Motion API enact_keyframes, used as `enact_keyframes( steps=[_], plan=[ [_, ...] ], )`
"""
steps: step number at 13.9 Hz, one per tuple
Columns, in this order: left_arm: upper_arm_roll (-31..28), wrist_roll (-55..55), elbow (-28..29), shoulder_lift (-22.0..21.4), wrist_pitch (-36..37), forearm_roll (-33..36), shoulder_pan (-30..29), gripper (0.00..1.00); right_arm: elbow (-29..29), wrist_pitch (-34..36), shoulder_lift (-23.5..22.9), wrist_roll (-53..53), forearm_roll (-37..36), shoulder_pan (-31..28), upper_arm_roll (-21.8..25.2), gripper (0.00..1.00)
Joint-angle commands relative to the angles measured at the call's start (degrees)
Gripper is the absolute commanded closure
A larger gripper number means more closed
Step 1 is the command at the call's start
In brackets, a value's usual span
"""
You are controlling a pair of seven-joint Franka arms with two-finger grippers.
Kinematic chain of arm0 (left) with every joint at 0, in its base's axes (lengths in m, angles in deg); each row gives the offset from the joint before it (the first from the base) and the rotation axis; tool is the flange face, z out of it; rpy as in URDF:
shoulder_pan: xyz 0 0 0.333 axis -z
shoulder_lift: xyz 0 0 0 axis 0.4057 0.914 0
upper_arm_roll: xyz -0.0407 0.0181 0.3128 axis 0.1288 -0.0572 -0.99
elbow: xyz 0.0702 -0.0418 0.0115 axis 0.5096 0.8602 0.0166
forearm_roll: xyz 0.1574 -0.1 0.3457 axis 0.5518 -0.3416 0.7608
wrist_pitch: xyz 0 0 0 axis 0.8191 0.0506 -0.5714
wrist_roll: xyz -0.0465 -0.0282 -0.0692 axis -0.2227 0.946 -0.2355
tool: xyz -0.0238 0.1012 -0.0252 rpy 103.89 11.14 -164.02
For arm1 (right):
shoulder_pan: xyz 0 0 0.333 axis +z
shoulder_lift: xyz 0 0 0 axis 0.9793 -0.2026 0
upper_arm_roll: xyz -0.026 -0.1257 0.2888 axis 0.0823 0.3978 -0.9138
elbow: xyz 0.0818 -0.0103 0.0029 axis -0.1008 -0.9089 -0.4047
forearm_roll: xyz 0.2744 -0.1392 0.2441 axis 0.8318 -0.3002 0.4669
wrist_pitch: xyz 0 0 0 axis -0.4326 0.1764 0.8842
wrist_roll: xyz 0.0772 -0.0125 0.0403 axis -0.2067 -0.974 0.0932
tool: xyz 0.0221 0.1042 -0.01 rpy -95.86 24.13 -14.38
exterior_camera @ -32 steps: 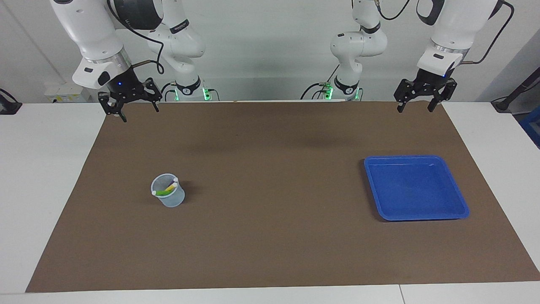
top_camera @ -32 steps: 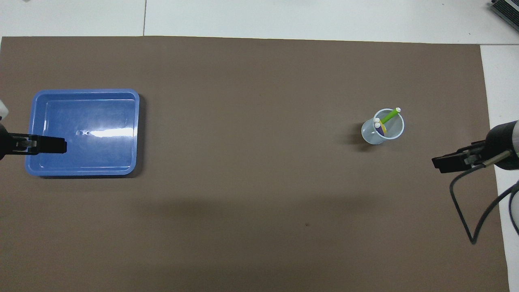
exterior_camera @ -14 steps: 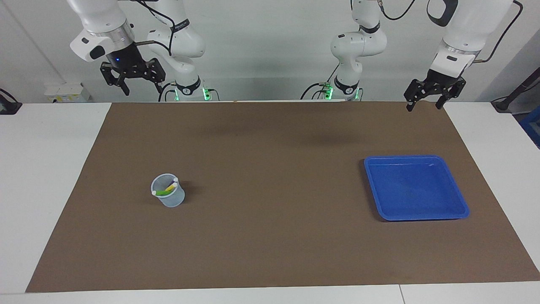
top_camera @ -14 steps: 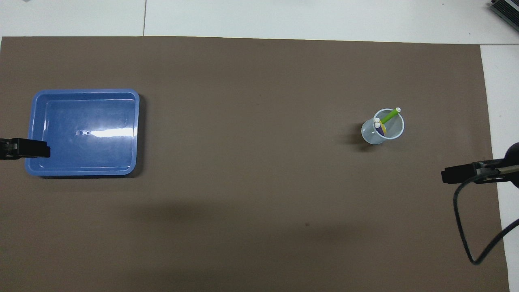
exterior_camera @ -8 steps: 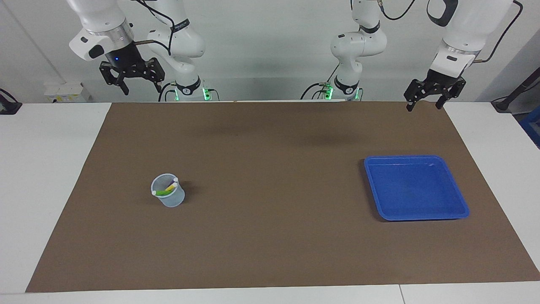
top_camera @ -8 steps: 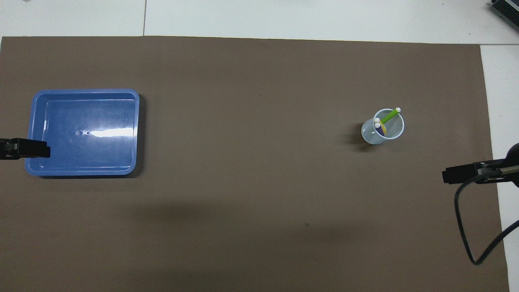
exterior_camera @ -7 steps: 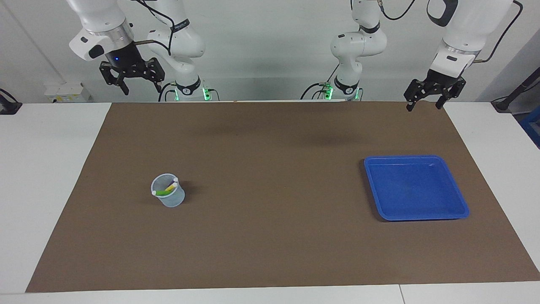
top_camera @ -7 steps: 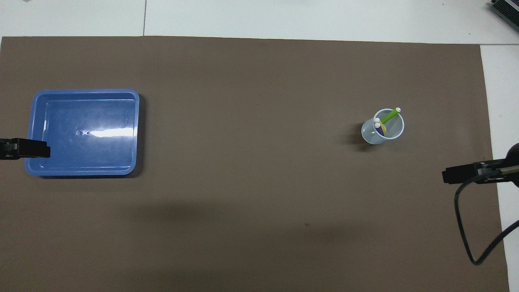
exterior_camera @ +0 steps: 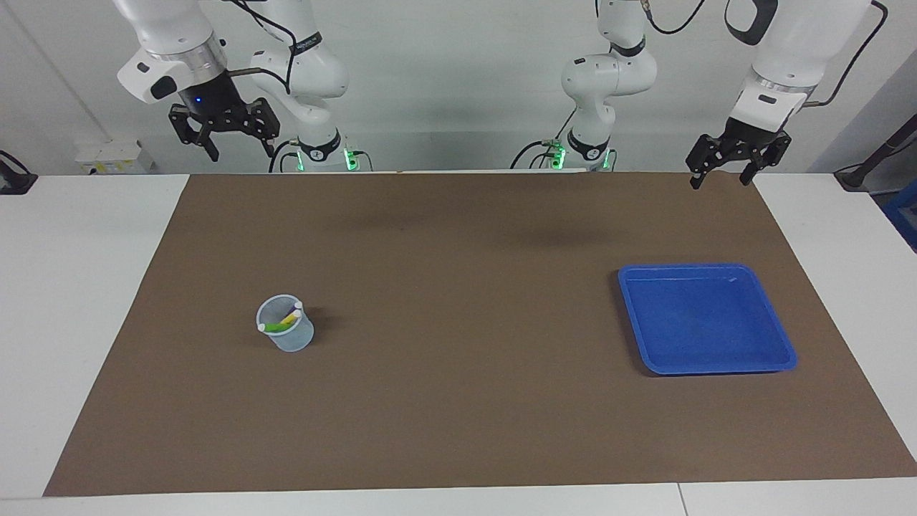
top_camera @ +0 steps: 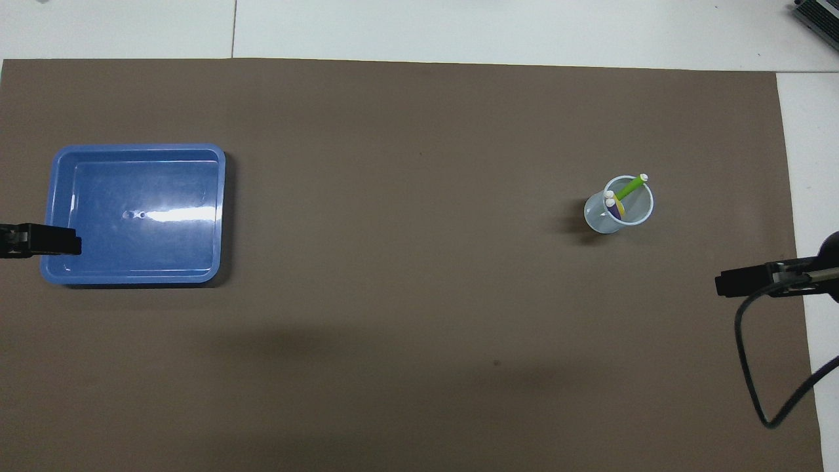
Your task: Transfer and insert pens with both arms
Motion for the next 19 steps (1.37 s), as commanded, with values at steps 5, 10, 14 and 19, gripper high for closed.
enact_keyframes(
  steps=[5,10,14,19],
  plan=[
    [-0.3,0.1,0.0,-0.5,1.0,0.9,0.5,0.00,-0.1,0.5,0.6,-0.9,0.1,-0.5,-0.1,0.00],
    [-0.3,0.1,0.0,-0.5,1.0,0.9,0.5,0.00,-0.2,0.9,0.7,-1.0,0.1,-1.2,0.4,0.00],
    [-0.3,0.0,0.0,-0.5,1.0,0.9,0.5,0.00,-0.2,0.8,0.7,-0.9,0.1,-0.7,0.9,0.00],
    [-0.3,0.0,0.0,-0.5,1.0,0.9,0.5,0.00,-0.2,1.3,0.7,-0.9,0.1,-0.5,0.9,0.00]
  ],
)
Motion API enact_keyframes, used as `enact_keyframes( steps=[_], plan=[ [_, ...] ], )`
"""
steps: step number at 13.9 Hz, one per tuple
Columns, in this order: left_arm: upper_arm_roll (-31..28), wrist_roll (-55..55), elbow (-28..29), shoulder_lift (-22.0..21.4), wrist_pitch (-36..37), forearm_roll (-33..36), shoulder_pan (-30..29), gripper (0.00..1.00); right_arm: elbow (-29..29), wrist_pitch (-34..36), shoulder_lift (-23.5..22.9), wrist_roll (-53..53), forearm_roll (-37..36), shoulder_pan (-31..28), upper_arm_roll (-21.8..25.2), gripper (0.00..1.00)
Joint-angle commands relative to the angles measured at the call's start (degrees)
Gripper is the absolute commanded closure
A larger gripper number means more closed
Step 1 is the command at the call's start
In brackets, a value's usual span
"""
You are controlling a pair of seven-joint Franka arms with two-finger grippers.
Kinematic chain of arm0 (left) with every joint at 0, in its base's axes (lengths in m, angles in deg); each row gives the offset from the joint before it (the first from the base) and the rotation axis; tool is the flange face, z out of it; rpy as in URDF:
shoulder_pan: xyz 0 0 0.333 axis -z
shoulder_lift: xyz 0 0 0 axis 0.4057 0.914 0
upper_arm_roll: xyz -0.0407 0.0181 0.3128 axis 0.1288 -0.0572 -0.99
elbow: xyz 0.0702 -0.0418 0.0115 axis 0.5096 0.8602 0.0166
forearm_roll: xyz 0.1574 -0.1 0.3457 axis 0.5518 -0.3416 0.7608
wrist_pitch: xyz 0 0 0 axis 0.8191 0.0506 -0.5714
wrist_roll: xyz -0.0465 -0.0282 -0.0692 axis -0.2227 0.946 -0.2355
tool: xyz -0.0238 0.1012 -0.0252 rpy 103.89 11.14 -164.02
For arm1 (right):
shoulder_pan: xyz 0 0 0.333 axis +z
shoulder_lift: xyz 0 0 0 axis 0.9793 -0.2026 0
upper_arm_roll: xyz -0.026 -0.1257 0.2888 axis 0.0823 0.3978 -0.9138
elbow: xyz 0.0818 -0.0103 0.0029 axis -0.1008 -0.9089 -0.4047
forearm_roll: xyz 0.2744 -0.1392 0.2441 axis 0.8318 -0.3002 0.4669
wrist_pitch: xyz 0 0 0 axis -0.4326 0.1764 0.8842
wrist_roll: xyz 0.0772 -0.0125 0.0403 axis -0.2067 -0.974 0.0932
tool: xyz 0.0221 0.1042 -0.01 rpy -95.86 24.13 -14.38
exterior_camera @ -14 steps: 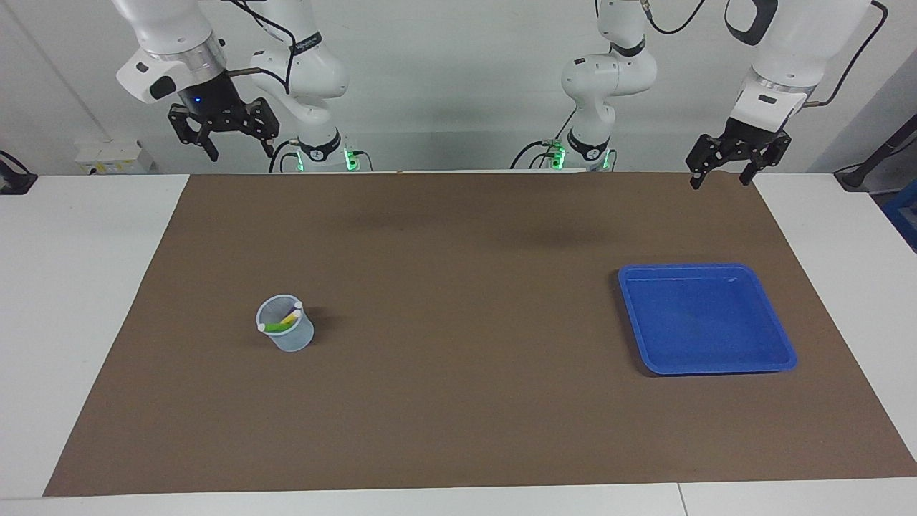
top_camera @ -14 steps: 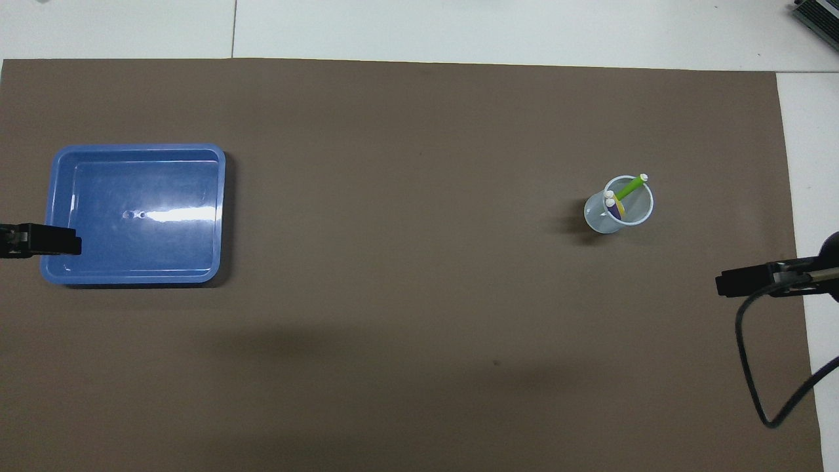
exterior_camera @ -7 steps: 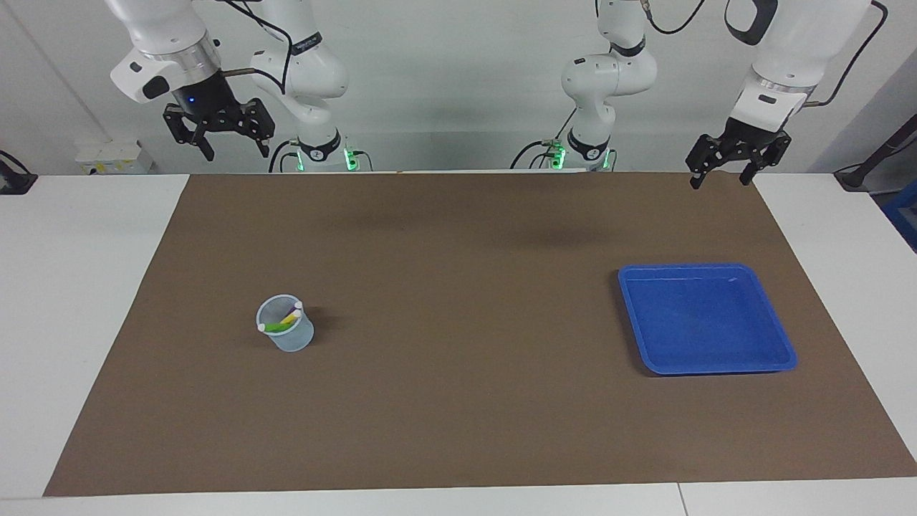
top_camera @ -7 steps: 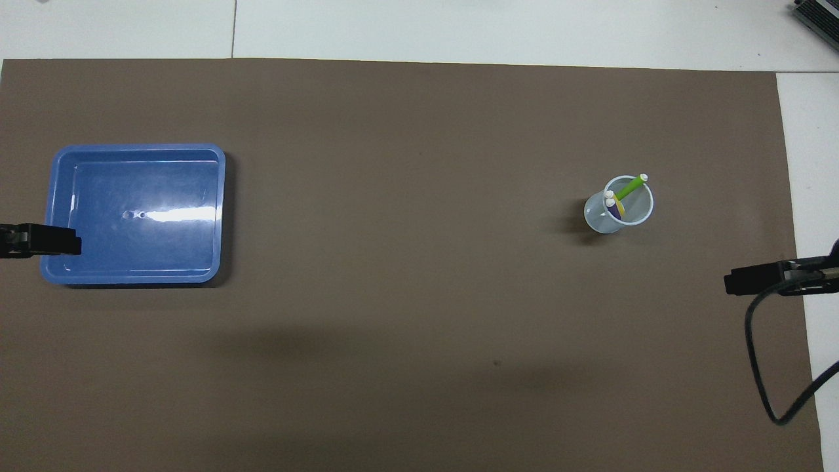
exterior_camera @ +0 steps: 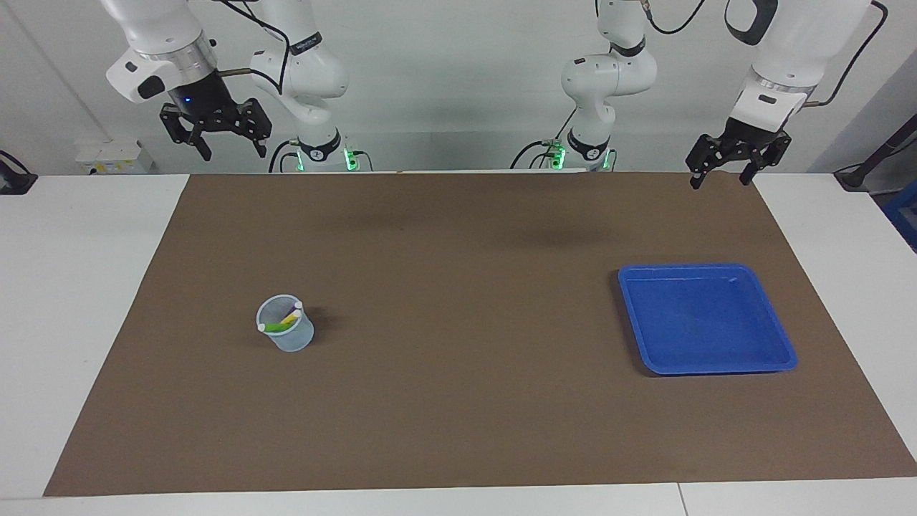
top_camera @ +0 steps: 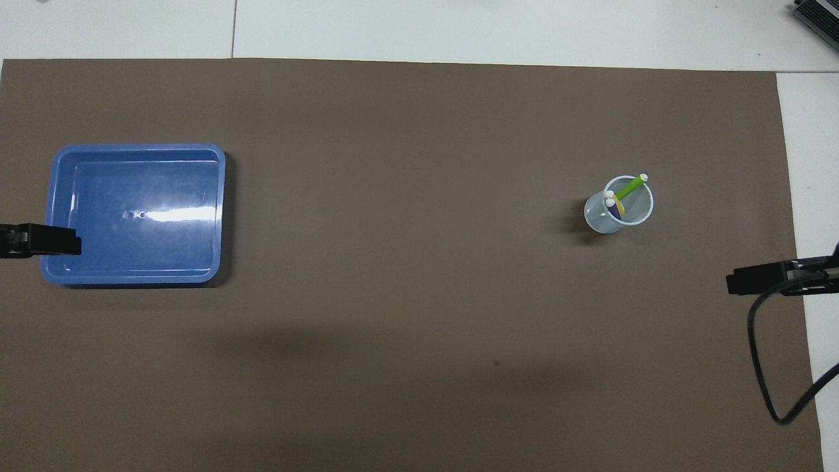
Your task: Transfer and insert pens with both arms
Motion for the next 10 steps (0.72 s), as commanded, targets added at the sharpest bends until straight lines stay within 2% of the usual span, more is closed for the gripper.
enact_keyframes(
  steps=[1,10],
  plan=[
    [-0.3,0.0,0.0,-0.5,1.0,0.9,0.5,0.00,-0.2,1.2,0.7,-0.7,0.1,0.0,-0.2,0.00],
    [-0.3,0.0,0.0,-0.5,1.0,0.9,0.5,0.00,-0.1,0.8,0.8,-0.7,0.1,0.0,-0.2,0.00]
  ],
)
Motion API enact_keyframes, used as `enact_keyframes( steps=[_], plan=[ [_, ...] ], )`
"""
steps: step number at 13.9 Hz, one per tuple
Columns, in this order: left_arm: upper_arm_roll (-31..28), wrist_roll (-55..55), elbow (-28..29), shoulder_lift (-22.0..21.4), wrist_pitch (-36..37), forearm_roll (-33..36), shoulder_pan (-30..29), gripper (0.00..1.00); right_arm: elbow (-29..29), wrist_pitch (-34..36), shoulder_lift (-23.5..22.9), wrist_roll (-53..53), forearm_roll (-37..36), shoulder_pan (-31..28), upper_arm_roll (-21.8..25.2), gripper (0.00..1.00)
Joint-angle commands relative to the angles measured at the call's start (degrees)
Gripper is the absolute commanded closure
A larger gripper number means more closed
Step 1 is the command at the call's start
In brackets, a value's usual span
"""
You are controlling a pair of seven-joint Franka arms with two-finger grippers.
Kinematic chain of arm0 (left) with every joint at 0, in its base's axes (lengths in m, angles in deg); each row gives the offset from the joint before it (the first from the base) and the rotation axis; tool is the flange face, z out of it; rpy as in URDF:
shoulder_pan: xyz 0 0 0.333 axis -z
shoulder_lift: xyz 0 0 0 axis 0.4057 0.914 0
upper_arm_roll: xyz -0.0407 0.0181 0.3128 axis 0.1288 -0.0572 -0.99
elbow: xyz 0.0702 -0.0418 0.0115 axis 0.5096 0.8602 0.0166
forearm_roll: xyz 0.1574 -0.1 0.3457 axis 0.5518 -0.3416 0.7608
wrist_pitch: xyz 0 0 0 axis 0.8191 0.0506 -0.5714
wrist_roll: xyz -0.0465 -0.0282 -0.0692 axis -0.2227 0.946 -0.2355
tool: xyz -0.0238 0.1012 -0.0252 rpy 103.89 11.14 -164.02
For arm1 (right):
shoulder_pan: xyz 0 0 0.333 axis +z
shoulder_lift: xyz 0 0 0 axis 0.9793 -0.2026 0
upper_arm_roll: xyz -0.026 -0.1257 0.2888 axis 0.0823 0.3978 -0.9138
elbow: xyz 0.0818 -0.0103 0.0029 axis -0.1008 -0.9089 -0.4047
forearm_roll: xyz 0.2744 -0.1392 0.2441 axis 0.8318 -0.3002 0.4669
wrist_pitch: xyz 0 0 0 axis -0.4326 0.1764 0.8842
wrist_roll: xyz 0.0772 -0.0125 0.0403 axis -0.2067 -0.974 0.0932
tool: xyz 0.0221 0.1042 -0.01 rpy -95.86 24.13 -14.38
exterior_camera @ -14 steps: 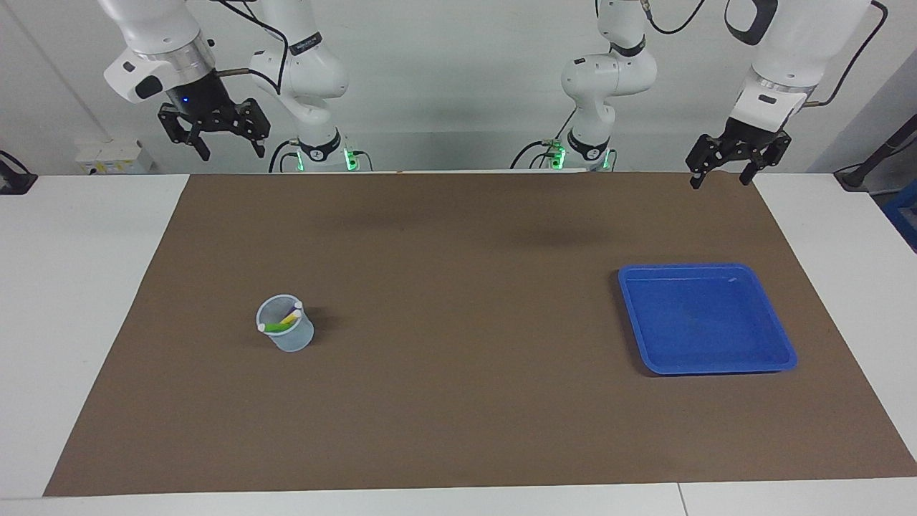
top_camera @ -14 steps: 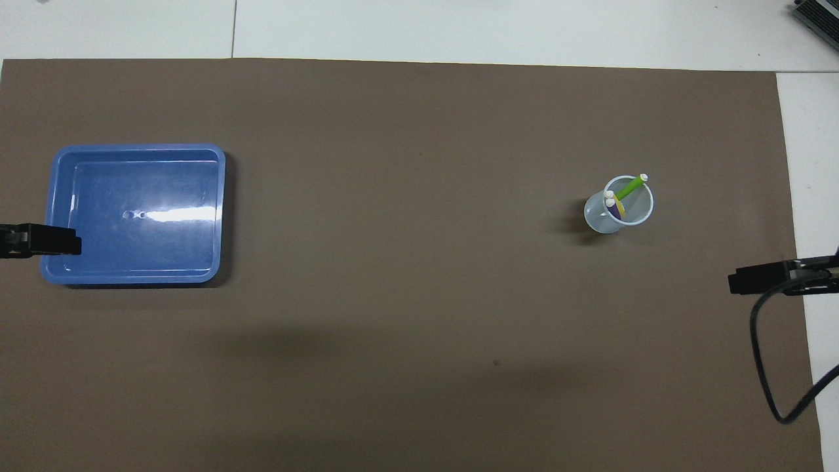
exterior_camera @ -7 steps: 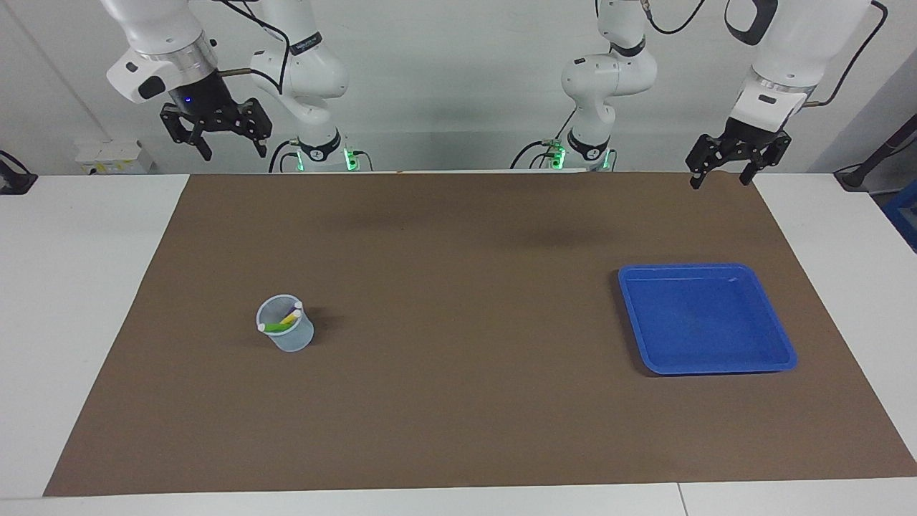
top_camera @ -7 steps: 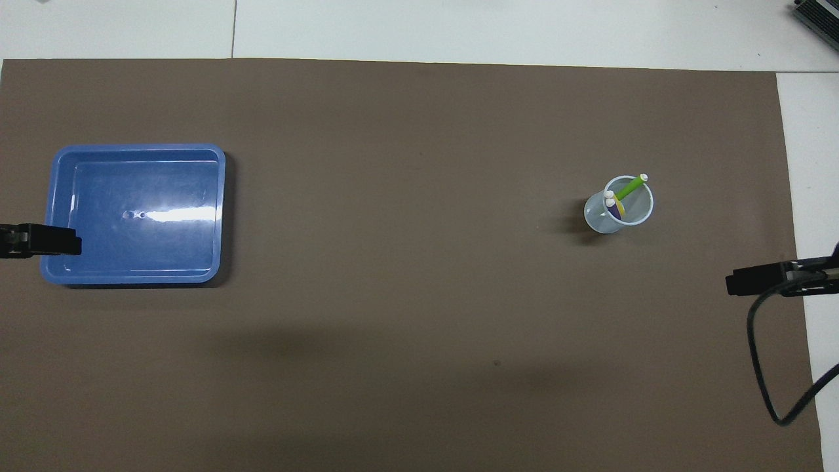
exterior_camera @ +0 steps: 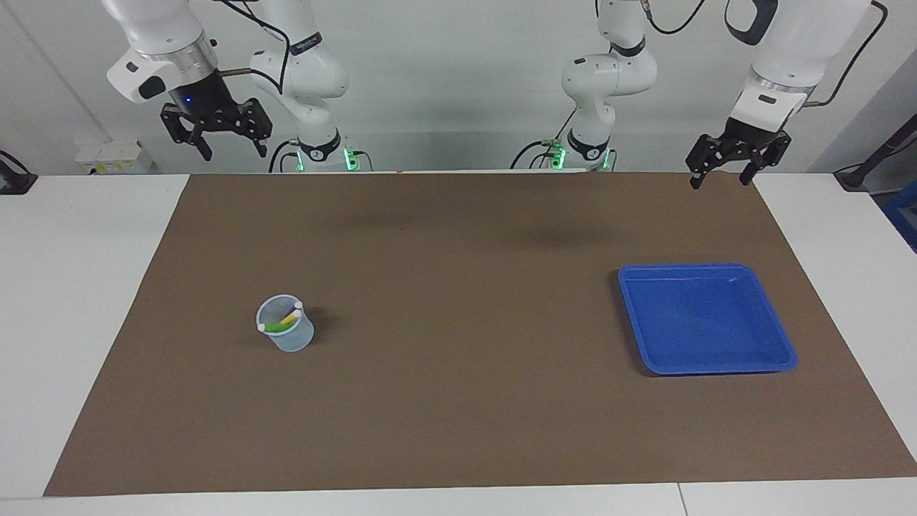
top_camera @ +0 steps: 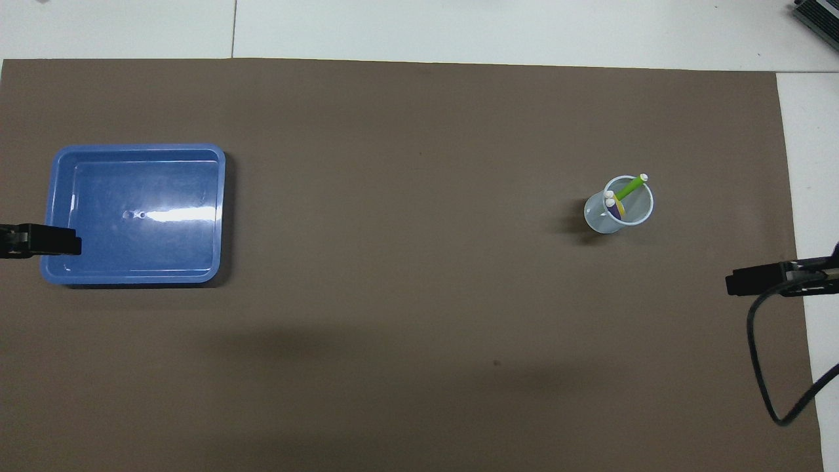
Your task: Transfer and insert pens with both arms
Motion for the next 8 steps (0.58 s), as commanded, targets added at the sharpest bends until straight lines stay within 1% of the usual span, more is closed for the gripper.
enact_keyframes(
  steps=[1,6,8],
  plan=[
    [-0.3,0.0,0.0,-0.5,1.0,0.9,0.5,0.00,-0.2,0.6,0.8,-0.7,0.1,-0.1,-0.2,0.00],
    [-0.3,0.1,0.0,-0.5,1.0,0.9,0.5,0.00,-1.2,0.1,1.5,-1.2,0.1,0.0,-0.3,0.00],
    [-0.3,0.0,0.0,-0.5,1.0,0.9,0.5,0.00,-1.6,-3.3,1.4,-1.0,0.1,0.0,-0.1,0.00]
  ],
)
